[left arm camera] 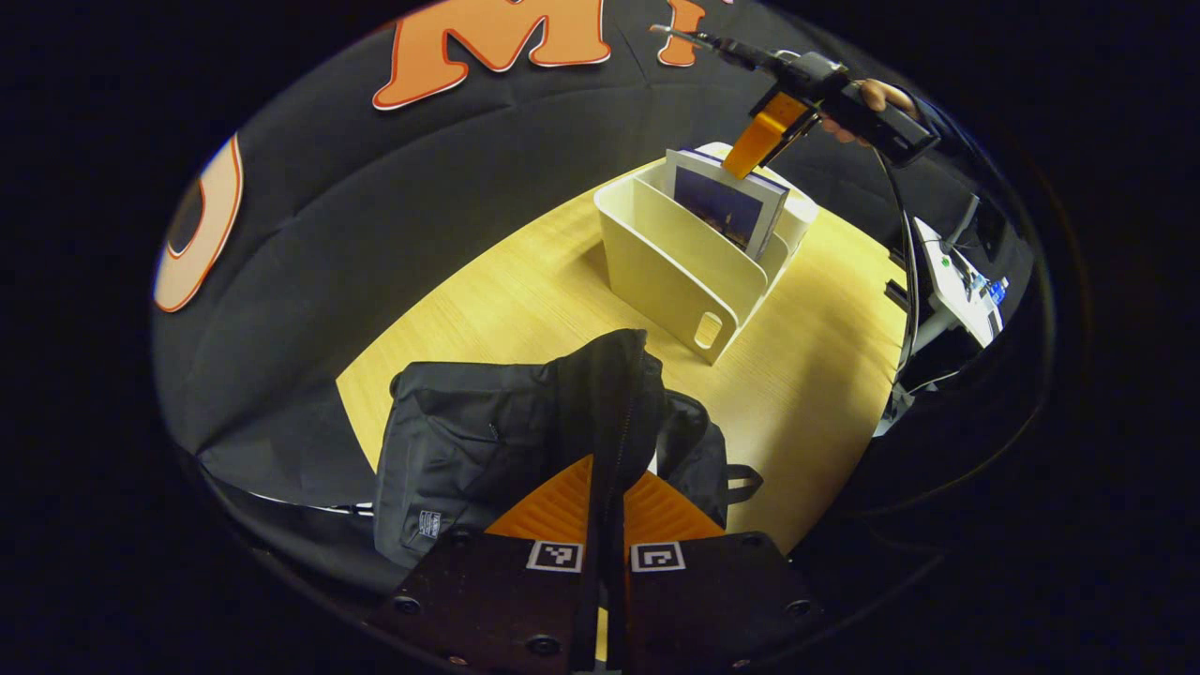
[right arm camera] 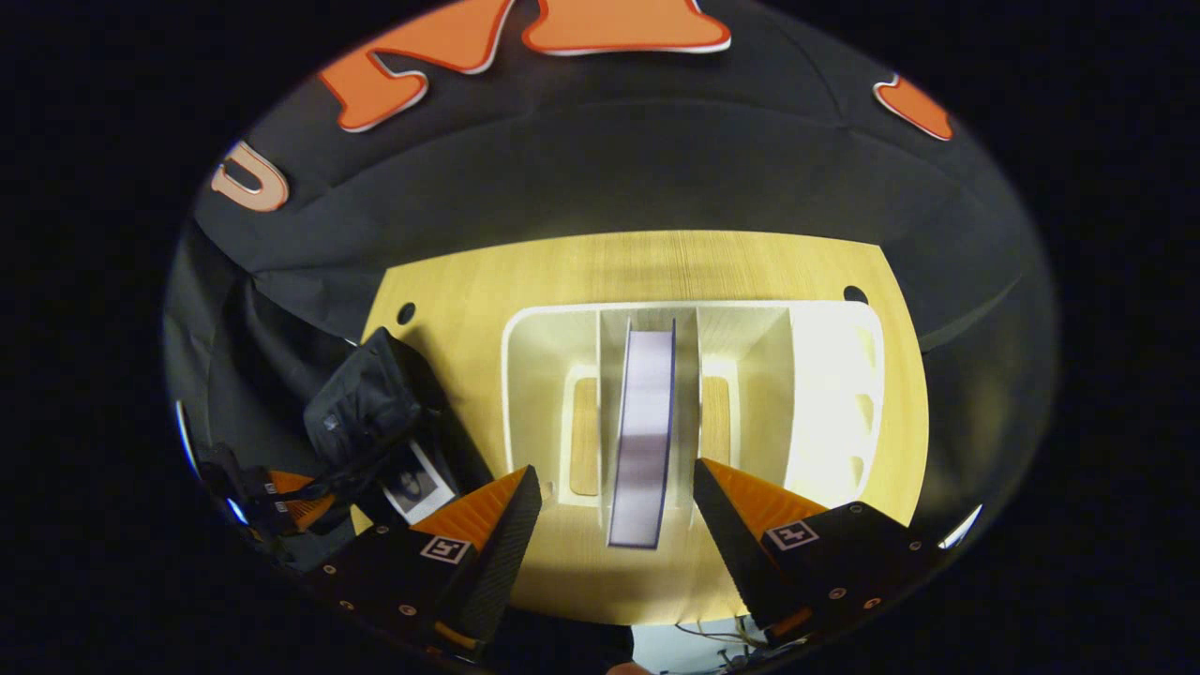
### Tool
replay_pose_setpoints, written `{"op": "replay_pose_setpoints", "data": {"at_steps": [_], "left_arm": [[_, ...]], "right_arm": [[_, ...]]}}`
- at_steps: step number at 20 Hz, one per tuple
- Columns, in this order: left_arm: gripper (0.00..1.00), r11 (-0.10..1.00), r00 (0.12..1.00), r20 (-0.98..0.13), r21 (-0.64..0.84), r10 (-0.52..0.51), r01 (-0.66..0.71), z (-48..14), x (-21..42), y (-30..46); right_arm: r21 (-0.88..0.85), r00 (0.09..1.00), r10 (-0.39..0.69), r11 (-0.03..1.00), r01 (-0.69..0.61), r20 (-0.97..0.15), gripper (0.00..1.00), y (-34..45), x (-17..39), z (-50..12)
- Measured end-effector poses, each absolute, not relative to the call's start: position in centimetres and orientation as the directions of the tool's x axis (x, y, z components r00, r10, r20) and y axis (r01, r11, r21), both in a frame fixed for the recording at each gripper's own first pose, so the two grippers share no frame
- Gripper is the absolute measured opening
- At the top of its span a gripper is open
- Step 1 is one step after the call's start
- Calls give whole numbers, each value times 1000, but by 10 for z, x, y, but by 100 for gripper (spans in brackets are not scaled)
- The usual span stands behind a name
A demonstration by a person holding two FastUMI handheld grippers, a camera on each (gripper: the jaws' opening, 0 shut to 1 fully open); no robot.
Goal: Open the schoolbag, grab two books from the bookshelf and put them into the schoolbag.
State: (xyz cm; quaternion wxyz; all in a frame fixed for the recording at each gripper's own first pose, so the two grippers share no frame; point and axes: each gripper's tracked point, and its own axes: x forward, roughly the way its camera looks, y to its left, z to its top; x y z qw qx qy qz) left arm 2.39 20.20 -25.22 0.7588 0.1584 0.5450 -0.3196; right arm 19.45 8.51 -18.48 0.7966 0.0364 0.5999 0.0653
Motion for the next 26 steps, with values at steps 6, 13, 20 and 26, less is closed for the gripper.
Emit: {"op": "replay_pose_setpoints", "data": {"at_steps": [6,13,20,26], "left_arm": [[5,768,208,-938,-87,-278,635,-249,20,204],[5,777,205,-943,-79,-261,625,-250,18,206],[5,772,201,-943,-83,-266,630,-250,19,206],[5,756,196,-937,-97,-288,647,-251,19,204]], "right_arm": [[120,181,128,991,-52,-975,81,85,218,-231],[56,108,56,998,-9,-993,42,75,219,-278],[68,75,67,998,14,-995,52,77,204,-270],[157,151,147,986,52,-977,51,78,186,-206]]}}
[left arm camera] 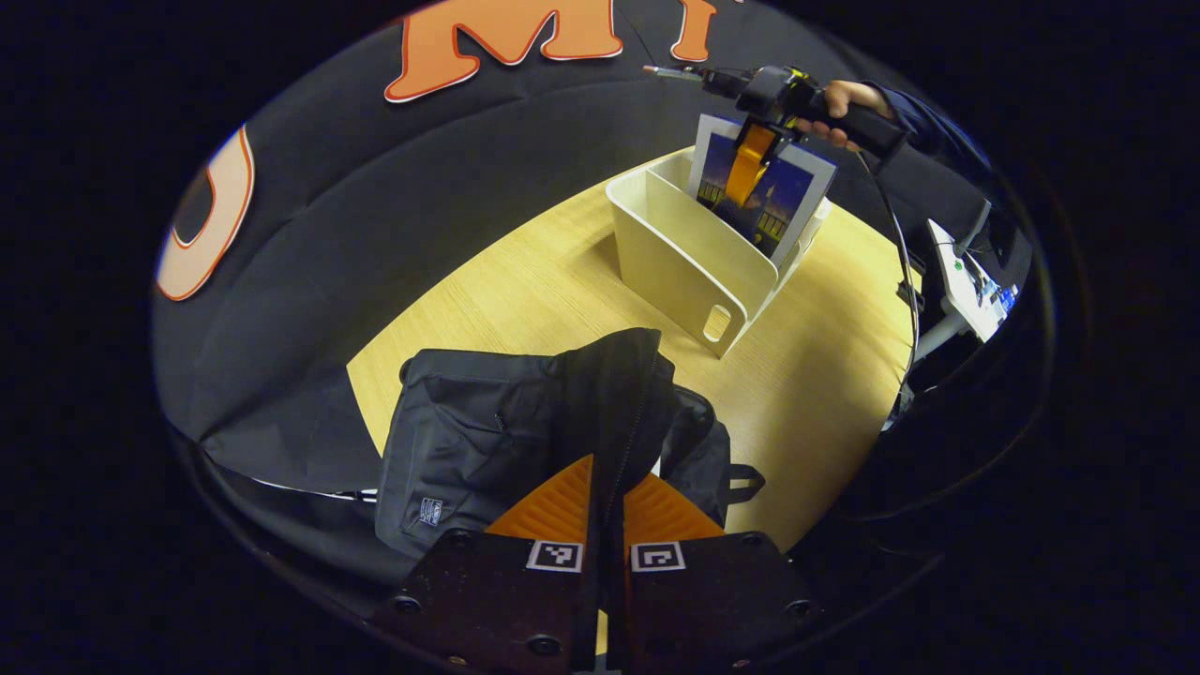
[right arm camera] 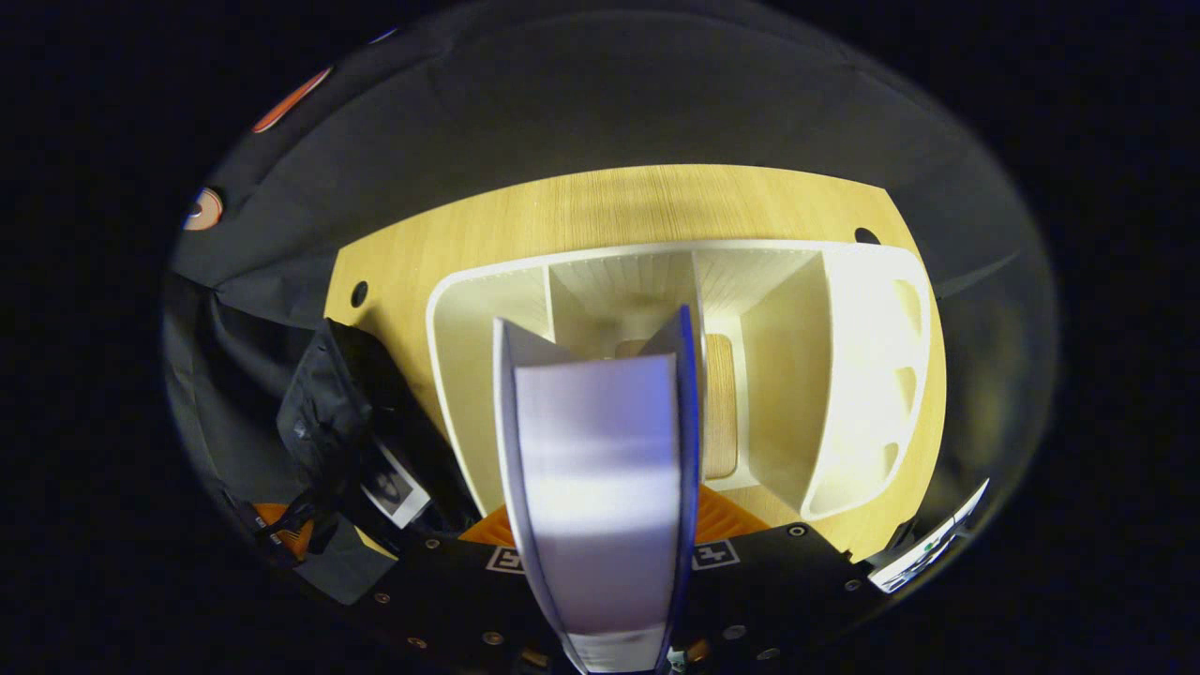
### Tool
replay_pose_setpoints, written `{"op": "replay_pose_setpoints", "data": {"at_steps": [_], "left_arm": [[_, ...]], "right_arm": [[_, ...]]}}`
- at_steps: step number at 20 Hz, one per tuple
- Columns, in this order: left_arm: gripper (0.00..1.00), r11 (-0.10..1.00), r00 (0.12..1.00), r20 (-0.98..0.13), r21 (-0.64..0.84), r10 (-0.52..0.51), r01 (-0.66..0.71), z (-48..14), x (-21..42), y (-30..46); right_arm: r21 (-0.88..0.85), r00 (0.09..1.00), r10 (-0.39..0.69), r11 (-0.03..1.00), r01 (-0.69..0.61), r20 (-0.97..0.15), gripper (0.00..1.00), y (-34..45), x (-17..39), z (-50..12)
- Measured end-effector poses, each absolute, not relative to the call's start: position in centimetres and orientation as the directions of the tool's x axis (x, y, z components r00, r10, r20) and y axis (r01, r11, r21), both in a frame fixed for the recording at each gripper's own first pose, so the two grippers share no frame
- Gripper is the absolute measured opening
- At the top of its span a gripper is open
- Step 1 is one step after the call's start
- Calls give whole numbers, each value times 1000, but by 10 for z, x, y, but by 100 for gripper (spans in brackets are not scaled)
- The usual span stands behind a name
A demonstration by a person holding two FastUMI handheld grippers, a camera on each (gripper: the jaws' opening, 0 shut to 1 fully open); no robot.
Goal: Open the schoolbag, grab two books from the bookshelf and put them into the schoolbag.
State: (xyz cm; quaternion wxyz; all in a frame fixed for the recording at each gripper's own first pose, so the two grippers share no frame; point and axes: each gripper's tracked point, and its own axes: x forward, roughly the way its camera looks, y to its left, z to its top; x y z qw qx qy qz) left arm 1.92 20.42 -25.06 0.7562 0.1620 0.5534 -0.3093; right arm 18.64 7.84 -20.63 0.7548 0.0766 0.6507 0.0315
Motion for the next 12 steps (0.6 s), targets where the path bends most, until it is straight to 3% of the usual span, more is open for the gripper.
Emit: {"op": "replay_pose_setpoints", "data": {"at_steps": [12], "left_arm": [[5,698,187,-922,-114,-340,707,-251,22,206]], "right_arm": [[274,326,234,958,83,-916,51,93,129,-86]]}}
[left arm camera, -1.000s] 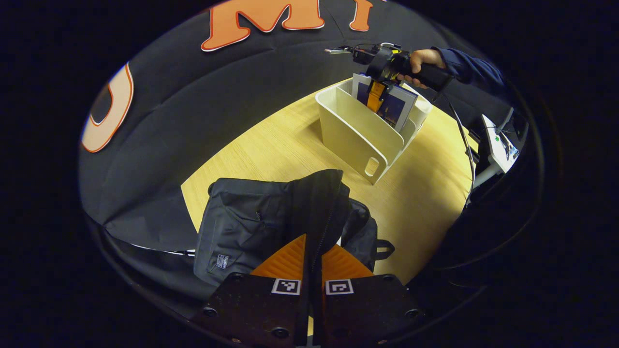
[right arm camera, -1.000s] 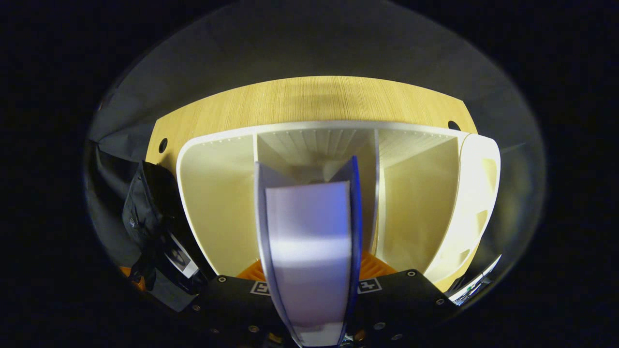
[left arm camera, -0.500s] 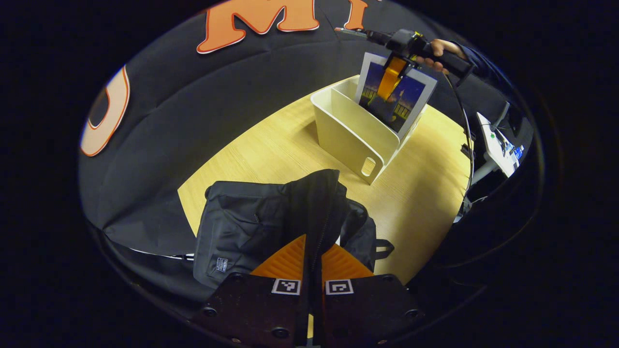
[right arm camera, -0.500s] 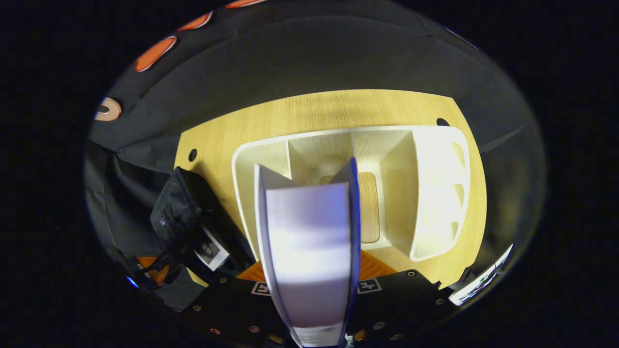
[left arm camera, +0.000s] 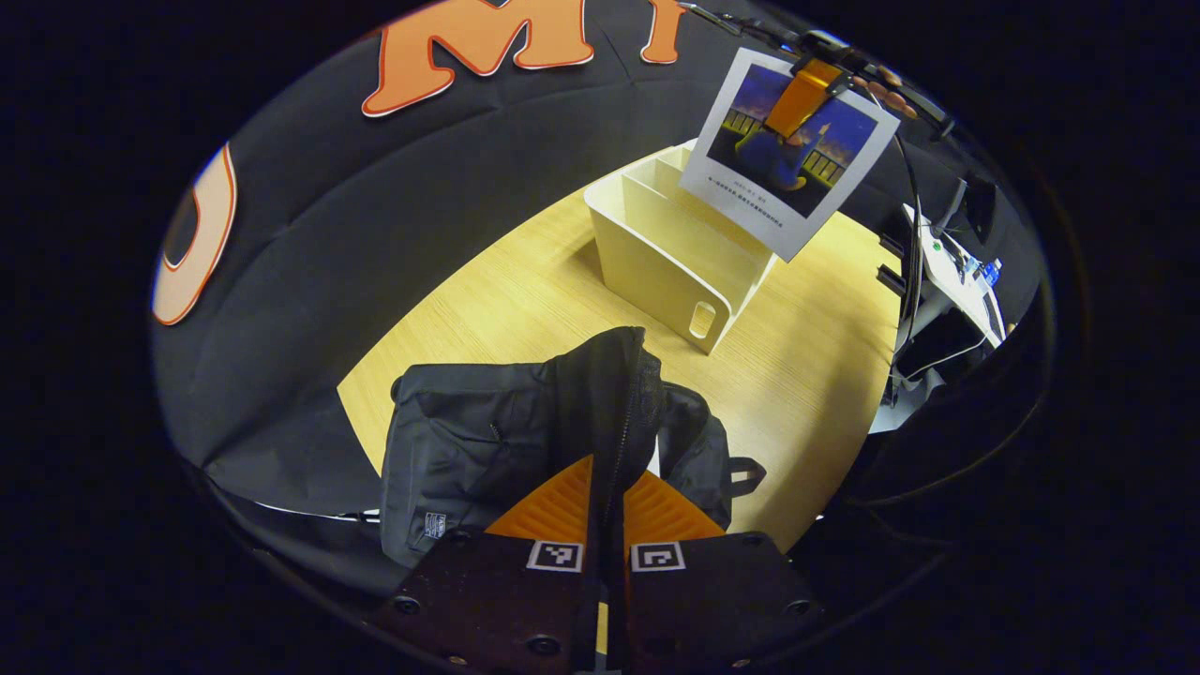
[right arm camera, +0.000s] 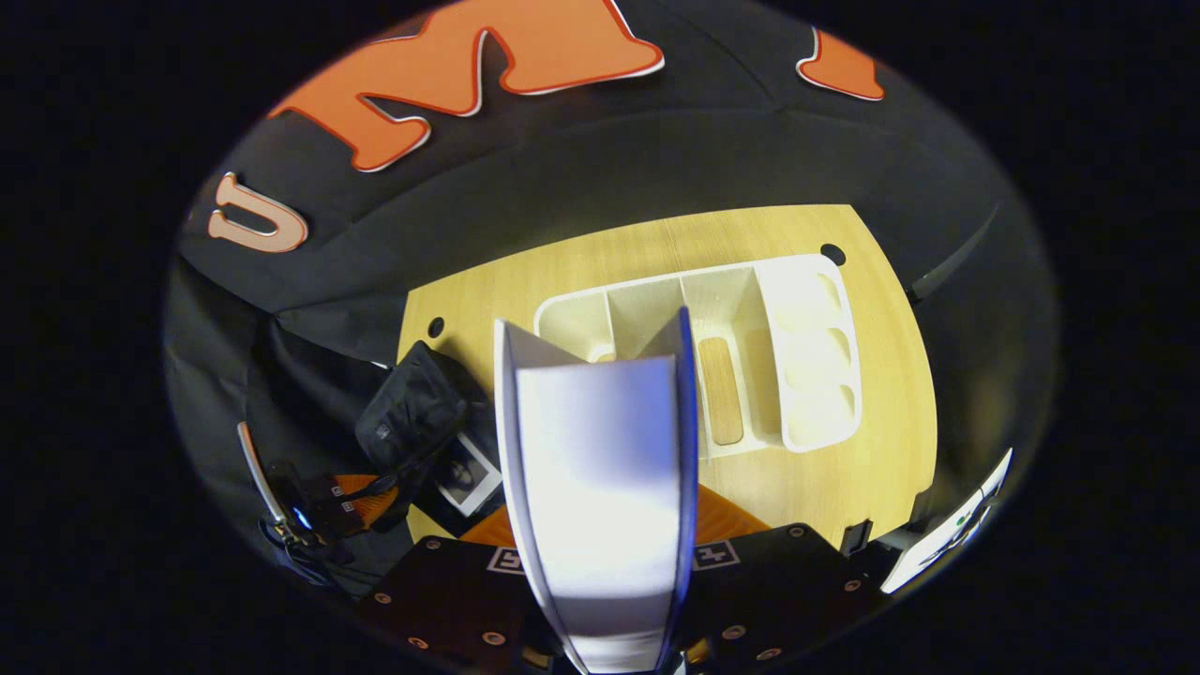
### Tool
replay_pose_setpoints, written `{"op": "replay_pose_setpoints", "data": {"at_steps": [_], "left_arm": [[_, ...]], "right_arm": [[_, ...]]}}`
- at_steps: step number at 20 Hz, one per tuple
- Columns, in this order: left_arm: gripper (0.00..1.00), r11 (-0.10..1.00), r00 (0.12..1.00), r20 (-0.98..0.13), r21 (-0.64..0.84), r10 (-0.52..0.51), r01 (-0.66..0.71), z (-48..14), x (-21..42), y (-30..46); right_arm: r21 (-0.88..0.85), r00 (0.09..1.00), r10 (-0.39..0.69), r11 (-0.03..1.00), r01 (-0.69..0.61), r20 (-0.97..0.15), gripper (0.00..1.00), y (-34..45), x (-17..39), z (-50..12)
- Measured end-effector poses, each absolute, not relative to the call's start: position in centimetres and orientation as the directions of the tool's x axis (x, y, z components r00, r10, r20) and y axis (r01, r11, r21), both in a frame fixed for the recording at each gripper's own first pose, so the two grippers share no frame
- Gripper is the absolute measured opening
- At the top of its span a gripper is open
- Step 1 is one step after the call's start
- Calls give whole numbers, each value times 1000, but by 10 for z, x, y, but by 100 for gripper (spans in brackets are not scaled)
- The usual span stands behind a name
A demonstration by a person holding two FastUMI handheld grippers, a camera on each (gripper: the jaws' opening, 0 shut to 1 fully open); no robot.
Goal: Open the schoolbag, grab two books from the bookshelf and put them into the schoolbag.
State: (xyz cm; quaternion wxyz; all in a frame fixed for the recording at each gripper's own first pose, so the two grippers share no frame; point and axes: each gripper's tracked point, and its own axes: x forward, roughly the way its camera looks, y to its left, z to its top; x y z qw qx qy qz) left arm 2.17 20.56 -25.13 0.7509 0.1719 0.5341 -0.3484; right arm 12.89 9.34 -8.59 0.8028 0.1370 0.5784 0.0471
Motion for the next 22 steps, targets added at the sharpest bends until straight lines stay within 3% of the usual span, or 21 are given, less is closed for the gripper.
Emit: {"op": "replay_pose_setpoints", "data": {"at_steps": [8,15,22], "left_arm": [[5,677,192,-916,-108,-352,728,-247,29,208],[5,668,221,-912,-73,-345,741,-232,37,221],[5,672,244,-904,-61,-351,738,-224,43,219]], "right_arm": [[480,424,390,868,126,-817,51,150,86,-68],[620,425,509,764,177,-748,51,210,42,-104],[749,451,611,616,245,-651,52,291,37,-157]]}}
